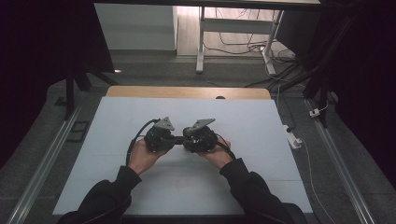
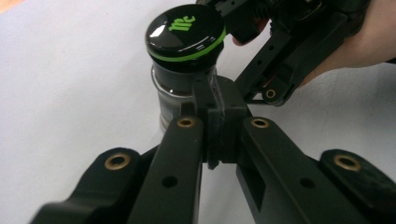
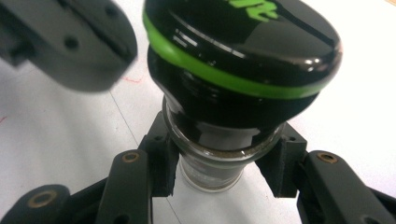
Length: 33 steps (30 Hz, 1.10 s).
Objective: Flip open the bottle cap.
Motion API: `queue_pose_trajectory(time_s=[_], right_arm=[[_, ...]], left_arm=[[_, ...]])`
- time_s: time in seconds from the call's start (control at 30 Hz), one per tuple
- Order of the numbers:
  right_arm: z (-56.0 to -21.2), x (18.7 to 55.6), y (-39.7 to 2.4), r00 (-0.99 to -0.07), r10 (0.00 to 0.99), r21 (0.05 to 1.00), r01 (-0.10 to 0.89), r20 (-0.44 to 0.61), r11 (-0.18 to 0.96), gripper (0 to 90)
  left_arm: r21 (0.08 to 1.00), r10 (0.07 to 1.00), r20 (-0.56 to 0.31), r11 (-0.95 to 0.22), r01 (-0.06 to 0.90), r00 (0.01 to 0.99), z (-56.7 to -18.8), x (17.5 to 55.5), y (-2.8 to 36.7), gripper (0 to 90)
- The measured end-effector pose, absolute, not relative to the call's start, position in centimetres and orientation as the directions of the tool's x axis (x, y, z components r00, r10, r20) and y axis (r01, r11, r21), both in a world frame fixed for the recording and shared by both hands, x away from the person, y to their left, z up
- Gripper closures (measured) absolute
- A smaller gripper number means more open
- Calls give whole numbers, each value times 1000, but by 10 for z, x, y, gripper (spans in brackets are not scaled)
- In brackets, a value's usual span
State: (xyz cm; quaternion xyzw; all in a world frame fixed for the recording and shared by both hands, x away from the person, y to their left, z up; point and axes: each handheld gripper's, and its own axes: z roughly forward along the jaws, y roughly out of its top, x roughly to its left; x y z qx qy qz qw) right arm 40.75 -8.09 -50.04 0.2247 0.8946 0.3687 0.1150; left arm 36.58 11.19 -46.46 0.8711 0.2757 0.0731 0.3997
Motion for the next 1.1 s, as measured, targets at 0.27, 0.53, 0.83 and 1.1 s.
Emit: queue_pose_trajectory(time_s=[0.27, 0.53, 0.83, 1.1], right_arm=[[-500, 408, -81, -872, 487, 712, 319, -38, 626, 525], [-500, 407, -81, -872, 488, 710, 319, -40, 628, 525], [-500, 407, -81, -871, 490, 710, 321, -39, 627, 525], [-501, 407, -81, -867, 497, 713, 331, -29, 619, 526]], left_arm=[[745, 536, -101, -517, 421, 838, -464, 366, 107, 888], [763, 549, -117, -483, 429, 827, -458, 367, 112, 888], [762, 564, -106, -483, 431, 819, -457, 369, 112, 888], [769, 571, -107, -471, 432, 814, -452, 373, 112, 889]])
